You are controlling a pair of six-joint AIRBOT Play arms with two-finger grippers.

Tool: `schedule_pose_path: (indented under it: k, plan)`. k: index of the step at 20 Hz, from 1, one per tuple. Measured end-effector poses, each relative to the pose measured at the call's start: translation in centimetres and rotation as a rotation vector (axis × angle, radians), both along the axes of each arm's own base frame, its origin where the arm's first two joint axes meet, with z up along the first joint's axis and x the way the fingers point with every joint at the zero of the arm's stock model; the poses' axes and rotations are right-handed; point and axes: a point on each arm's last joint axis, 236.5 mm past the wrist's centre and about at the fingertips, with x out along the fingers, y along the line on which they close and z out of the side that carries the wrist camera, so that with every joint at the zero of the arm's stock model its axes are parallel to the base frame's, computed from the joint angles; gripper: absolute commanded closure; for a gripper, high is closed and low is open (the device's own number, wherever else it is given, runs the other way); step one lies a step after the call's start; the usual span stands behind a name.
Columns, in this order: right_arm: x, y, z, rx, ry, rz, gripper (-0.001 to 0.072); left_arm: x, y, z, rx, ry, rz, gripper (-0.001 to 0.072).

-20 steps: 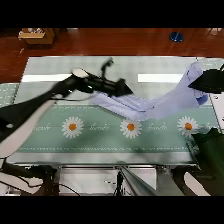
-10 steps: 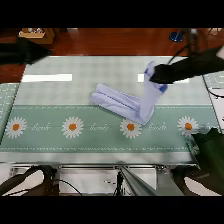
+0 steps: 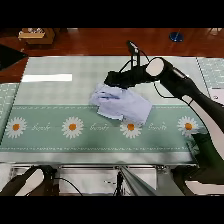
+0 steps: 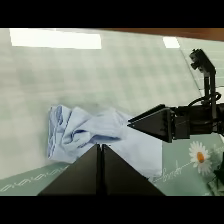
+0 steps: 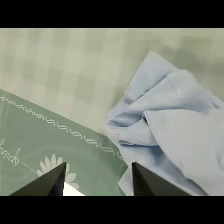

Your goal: Fold the shirts.

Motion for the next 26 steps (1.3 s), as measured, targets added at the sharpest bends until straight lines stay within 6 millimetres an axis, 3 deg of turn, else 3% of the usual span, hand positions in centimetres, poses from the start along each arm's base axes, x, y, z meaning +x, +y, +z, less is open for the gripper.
schedule_pose_path:
  k: [2, 4, 6, 9, 11, 12, 14, 18, 26]
  plan:
    - [0.0, -1.3, 0.9, -0.013, -0.016, 0.008, 0.021, -0.2, 0.5, -2.1, 0.039, 0.05, 0.012, 0.0682]
    - [-0.1, -5.0, 1.7, -0.099, -0.037, 0.02, 0.0211, -0.1, 1.2, -4.0, 0.072, 0.086, 0.032, 0.0678]
    - [-0.5, -11.1, 1.9, -0.255, -0.036, 0.013, 0.0211, -0.2, 1.8, -5.5, 0.098, 0.115, 0.048, 0.0677]
    - [-1.9, -22.9, 1.1, -0.505, 0.052, -0.066, 0.0207, 0.0, 2.4, -6.7, 0.119, 0.138, 0.066, 0.0677]
    - [-4.1, -28.6, -0.3, -0.544, 0.169, -0.129, 0.0108, -0.1, 2.6, -7.1, 0.129, 0.148, 0.068, 0.0677]
    - [-5.5, -29.8, -1.3, -0.503, 0.236, -0.151, 0.0108, 0.0, 2.7, -7.3, 0.133, 0.15, 0.071, 0.0677]
    - [-7.8, -30.2, -3.4, -0.38, 0.339, -0.175, 0.0108, -0.1, 3.0, -7.6, 0.148, 0.157, 0.075, 0.0677]
    - [-10.6, -27.1, -7.8, -0.14, 0.457, -0.209, 0.0108, -0.2, 3.8, -8.3, 0.185, 0.171, 0.086, 0.0677]
    - [-9.7, -20.7, -14.0, 0.024, 0.438, -0.372, 0.0109, -0.3, 4.2, -8.6, 0.208, 0.179, 0.092, 0.0677]
